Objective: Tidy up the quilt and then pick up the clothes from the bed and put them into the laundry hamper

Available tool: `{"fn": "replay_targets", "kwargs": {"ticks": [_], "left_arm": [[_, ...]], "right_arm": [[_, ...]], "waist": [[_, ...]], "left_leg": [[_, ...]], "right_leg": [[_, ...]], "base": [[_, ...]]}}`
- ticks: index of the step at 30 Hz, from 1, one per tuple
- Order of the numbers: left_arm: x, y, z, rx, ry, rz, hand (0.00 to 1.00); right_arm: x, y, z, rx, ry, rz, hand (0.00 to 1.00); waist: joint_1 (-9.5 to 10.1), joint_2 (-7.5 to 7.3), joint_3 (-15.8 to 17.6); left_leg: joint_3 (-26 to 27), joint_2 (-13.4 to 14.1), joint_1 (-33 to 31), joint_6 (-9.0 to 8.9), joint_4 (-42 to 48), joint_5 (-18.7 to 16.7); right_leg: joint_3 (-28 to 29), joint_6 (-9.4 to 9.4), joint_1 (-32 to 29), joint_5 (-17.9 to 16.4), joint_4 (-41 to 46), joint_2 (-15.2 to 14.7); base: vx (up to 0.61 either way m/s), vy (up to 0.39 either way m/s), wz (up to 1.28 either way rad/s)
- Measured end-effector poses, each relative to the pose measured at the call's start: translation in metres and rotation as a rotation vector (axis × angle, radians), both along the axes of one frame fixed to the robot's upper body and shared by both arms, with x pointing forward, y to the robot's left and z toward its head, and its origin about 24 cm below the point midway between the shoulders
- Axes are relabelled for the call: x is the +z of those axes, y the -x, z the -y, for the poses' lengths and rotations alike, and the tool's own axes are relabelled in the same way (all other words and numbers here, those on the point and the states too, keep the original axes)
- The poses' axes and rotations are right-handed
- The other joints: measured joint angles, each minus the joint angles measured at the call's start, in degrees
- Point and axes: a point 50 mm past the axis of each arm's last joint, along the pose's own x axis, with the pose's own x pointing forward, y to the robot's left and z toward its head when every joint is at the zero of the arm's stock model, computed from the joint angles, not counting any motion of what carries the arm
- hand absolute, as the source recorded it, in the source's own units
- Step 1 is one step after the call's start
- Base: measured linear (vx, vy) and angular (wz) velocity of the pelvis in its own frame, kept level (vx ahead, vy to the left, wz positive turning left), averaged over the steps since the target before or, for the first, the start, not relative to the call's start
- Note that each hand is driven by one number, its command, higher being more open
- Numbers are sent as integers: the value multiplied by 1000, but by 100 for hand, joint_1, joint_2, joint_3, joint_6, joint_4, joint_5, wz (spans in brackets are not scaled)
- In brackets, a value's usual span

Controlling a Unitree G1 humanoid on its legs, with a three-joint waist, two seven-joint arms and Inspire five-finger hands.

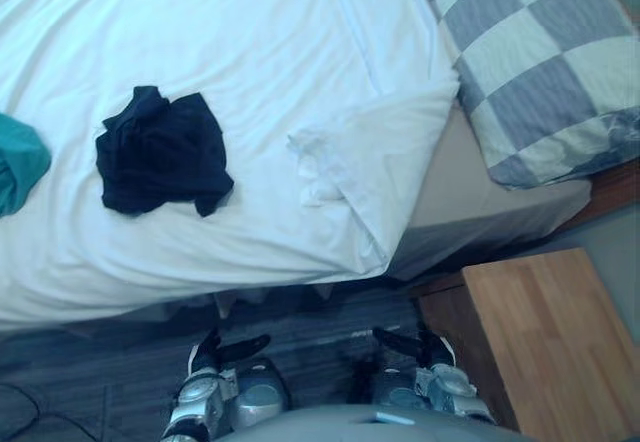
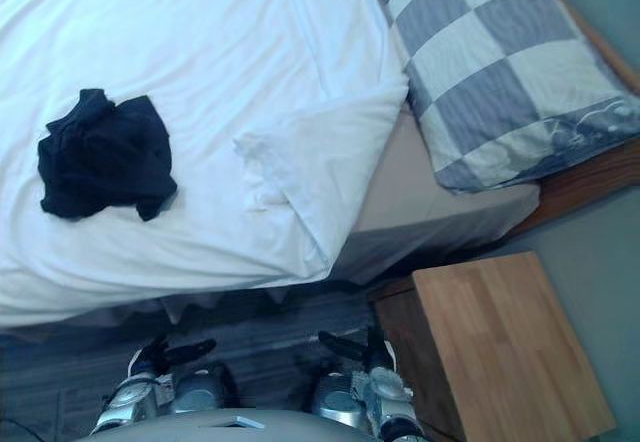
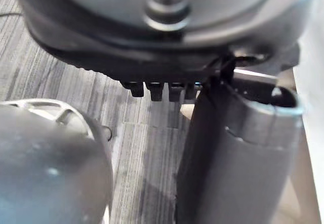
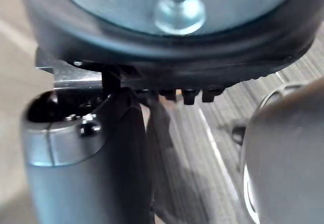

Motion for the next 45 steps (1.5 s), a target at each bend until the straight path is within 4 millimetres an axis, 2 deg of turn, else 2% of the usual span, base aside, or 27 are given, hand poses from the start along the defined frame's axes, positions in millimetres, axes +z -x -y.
{"fn": "replay_targets", "kwargs": {"ticks": [1, 3, 4, 5, 6, 7, 8, 11, 13, 15, 16, 19, 21, 23, 24, 26, 28, 29, 31, 32, 34, 36, 39, 42, 43, 45], "left_arm": [[-1, 2, 1, -3, 4, -8, 100], [-2, 3, 4, -8, 21, -6, 100], [-2, 3, 4, -9, 22, -9, 100], [-4, 7, 5, -5, 30, -22, 100], [-3, 9, 0, 11, 20, -25, 100], [-3, 9, -1, 25, 22, -26, 100], [-7, 15, 9, 45, 57, -34, 100], [-10, 21, 17, 89, 95, -42, 100], [-11, 26, 17, 107, 100, -44, 100], [-9, 27, 14, 136, 96, -22, 100], [-9, 28, 12, 142, 91, -21, 100], [-9, 40, 4, 174, 61, -40, 100], [-9, 43, 5, 174, 60, -48, 100], [-10, 45, 4, 169, 57, -55, 100], [-10, 45, 5, 160, 56, -57, 100], [-9, 45, 5, 124, 48, -61, 100], [-9, 42, 10, 87, 51, -55, 100], [-9, 42, 11, 78, 52, -54, 100], [-9, 41, 12, 62, 51, -52, 100], [-8, 38, 13, 31, 39, -47, 100], [-7, 36, 13, 9, 29, -39, 100], [-5, 31, 9, -24, 11, -24, 100], [-3, 29, 6, -28, 3, -11, 100], [-2, 28, 2, -35, -10, -11, 100], [-2, 30, -1, -50, -23, -21, 100], [-3, 37, -6, -46, -34, -40, 100]], "right_arm": [[0, 2, 3, -39, -3, -4, 100], [0, 6, 8, -135, -30, 13, 100], [0, 6, 8, -164, -45, 17, 100], [0, 7, 9, -198, -56, 26, 100], [-2, 15, 8, -220, -65, 7, 100], [-3, 19, 14, -249, -59, -1, 100], [-3, 28, 27, -354, -47, -3, 100], [0, 36, 51, -500, -22, 9, 100], [11, 44, 79, -639, 35, 68, 100], [36, 49, 115, -763, 155, 178, 100], [43, 48, 124, -782, 186, 208, 100], [92, 35, 165, -845, 365, 394, 100], [115, 29, 180, -849, 449, 468, 100], [150, 8, 189, -849, 521, 618, 100], [158, 1, 189, -833, 539, 652, 100], [184, -23, 184, -723, 605, 750, 100], [208, -51, 168, -549, 652, 847, 100], [214, -59, 162, -499, 664, 872, 100], [232, -81, 136, -324, 706, 955, 100], [250, -103, 106, -131, 730, 1048, 100], [257, -114, 86, 1, 743, 1098, 100], [261, -131, 50, 236, 754, 1140, 100], [264, -150, 10, 460, 735, 1184, 100], [262, -165, -9, 591, 733, 1173, 100], [260, -171, -14, 635, 748, 1158, 100], [259, -178, -20, 678, 776, 1143, 100]], "waist": [[-19, 67, -30], [-85, 78, -50], [-119, 78, -48], [-154, 131, -36], [-126, -47, -126], [-149, -24, -138], [-134, 210, -246], [-140, 391, -285], [-168, 431, -327], [-225, 411, -365], [-240, 403, -368], [-329, 286, -455], [-350, 285, -459], [-419, 291, -469], [-442, 295, -473], [-465, 335, -508], [-469, 384, -538], [-466, 389, -541], [-438, 392, -543], [-414, 391, -550], [-394, 377, -558], [-262, 281, -576], [-126, 218, -587], [-24, 205, -578], [63, 192, -570], [101, 166, -556]], "left_leg": [[-34, -3, 58, -24, -179, 115], [-185, -17, 248, -86, -527, 289], [-267, 15, 279, -92, -535, 302], [-327, 115, 347, -152, -562, 337], [-310, 19, 430, -257, -657, 378], [-336, 54, 551, -359, -805, 357], [-208, 174, 653, -471, -1043, 491], [21, 210, 888, -547, -1300, 562], [240, 219, 1097, -570, -1399, 581], [331, 167, 1176, -570, -1408, 581], [338, 163, 1185, -570, -1410, 581], [351, 73, 1154, -568, -1403, 583], [319, 68, 1134, -565, -1402, 585], [263, 73, 1107, -564, -1405, 586], [243, 74, 1102, -564, -1405, 586], [178, 75, 1075, -561, -1405, 588], [75, 77, 1017, -537, -1419, 606], [51, 78, 1005, -529, -1421, 611], [-1, 79, 978, -513, -1424, 621], [-70, 75, 890, -496, -1431, 632], [-148, 68, 839, -466, -1466, 657], [-274, 34, 808, -445, -1572, 786], [-489, -46, 700, -393, -1686, 945], [-652, -116, 607, -347, -1808, 1098], [-698, -147, 578, -326, -1845, 1139], [-787, -219, 504, -287, -1898, 1213]], "right_leg": [[271, -19, -278, 16, 517, 0], [1124, -53, -716, 52, 1538, 71], [1246, -62, -863, 66, 1894, 96], [1508, -25, -855, -468, 1414, 237], [1649, 21, -524, 42, 58, 257], [1562, -44, -326, -7, -130, 302], [1541, -73, -261, 124, -369, 474], [1660, -94, -166, 140, -531, 598], [1810, -83, -52, 152, -621, 633], [1864, -15, 41, 239, -749, 599], [1878, -5, 59, 284, -798, 599], [1904, 36, 135, 413, -1068, 522], [1865, 82, 186, 504, -1168, 512], [1774, 99, 213, 560, -1234, 504], [1765, 99, 217, 560, -1234, 503], [1729, 99, 217, 562, -1235, 498], [1623, 90, 218, 585, -1244, 489], [1613, 94, 231, 610, -1273, 494], [1589, 78, 313, 707, -1448, 506], [1533, 86, 310, 807, -1555, 505], [1454, 78, 313, 870, -1617, 501], [1350, 79, 312, 901, -1622, 476], [1178, 68, 291, 909, -1629, 402], [1017, 75, 273, 956, -1642, 342], [981, 79, 261, 974, -1642, 318], [964, 93, 194, 1010, -1642, 306]], "base": [[106, -42, 57], [136, -51, 35], [158, -200, 49], [118, -242, 43], [137, -296, 46], [184, -225, 20], [168, -154, 2], [127, -65, -30], [90, -3, -42], [68, 24, -16], [32, 42, -10], [4, 27, -6], [-18, 15, 10], [-48, 8, 14], [-50, 0, 10], [-87, -9, 11], [-90, -15, 19], [-92, -15, 16], [-125, -12, 13], [-120, -8, 16], [-107, -4, 22], [-116, -3, 28], [-106, -5, 34], [-104, 9, 37], [-86, 14, 19], [-76, 9, 13]]}}
